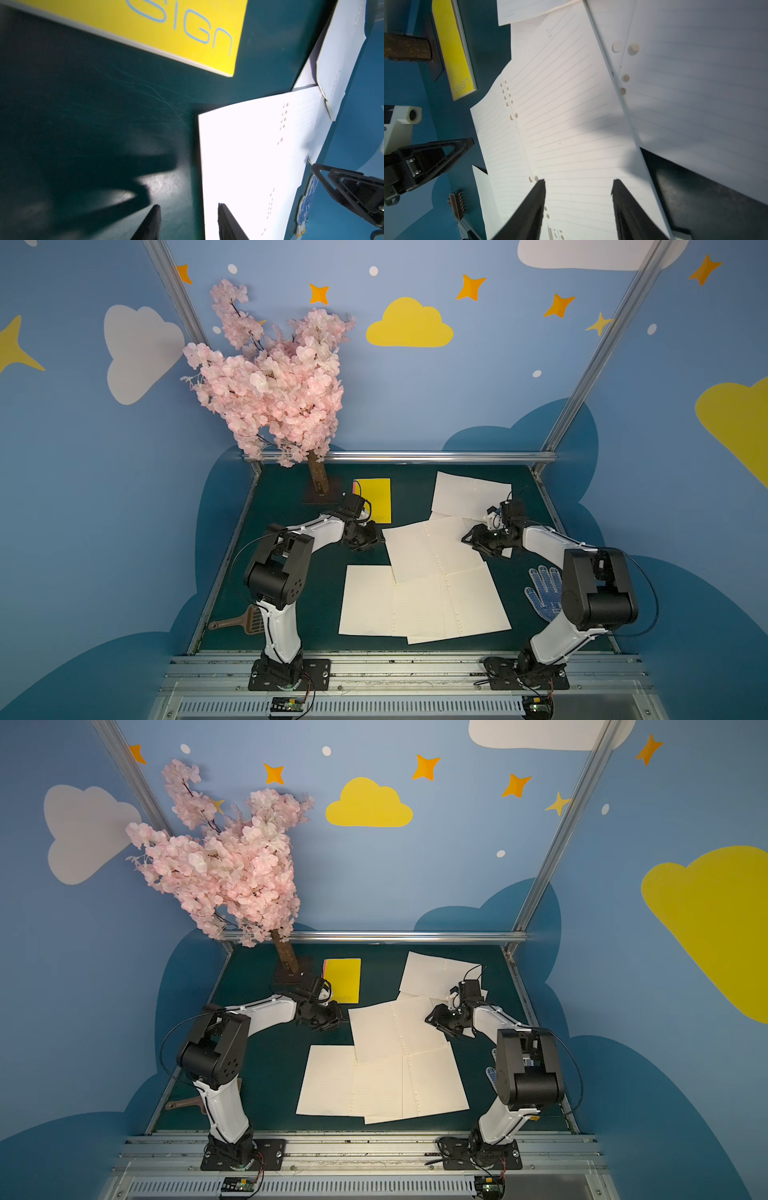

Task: Close the notebook
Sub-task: Close the notebook at the center of the board.

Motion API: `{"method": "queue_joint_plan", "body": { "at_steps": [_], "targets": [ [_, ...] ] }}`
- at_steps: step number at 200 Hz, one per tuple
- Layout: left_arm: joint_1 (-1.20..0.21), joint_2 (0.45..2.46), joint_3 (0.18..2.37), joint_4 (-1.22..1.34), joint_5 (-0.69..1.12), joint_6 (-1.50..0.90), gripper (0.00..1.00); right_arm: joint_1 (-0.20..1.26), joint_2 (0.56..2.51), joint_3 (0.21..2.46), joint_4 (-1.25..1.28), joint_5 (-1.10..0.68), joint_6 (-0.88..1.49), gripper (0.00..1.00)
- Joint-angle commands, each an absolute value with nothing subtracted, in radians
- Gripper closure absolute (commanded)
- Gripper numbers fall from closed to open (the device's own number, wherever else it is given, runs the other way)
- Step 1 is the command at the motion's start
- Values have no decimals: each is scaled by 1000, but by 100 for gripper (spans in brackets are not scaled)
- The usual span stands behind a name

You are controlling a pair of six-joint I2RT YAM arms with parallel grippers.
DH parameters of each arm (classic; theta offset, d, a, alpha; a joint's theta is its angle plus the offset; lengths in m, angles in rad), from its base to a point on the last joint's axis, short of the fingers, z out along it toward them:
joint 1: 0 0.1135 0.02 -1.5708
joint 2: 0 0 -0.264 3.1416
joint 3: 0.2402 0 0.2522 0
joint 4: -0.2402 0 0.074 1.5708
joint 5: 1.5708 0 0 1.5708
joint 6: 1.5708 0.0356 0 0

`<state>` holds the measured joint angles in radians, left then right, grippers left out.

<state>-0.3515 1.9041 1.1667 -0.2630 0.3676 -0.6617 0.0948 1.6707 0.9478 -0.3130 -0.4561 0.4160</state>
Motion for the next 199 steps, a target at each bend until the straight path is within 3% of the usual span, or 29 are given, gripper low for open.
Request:
{"method": "queue_joint_plan", "body": {
  "at_steps": [1, 199],
  "targets": [
    [-357, 1889, 1154, -230, 398, -685, 53, 86, 1674, 956, -342, -446, 397, 45],
    [-400, 1971, 1165, -183, 448, -717, 53, 65, 1696, 946, -322, -468, 399, 44]
  ]
}}
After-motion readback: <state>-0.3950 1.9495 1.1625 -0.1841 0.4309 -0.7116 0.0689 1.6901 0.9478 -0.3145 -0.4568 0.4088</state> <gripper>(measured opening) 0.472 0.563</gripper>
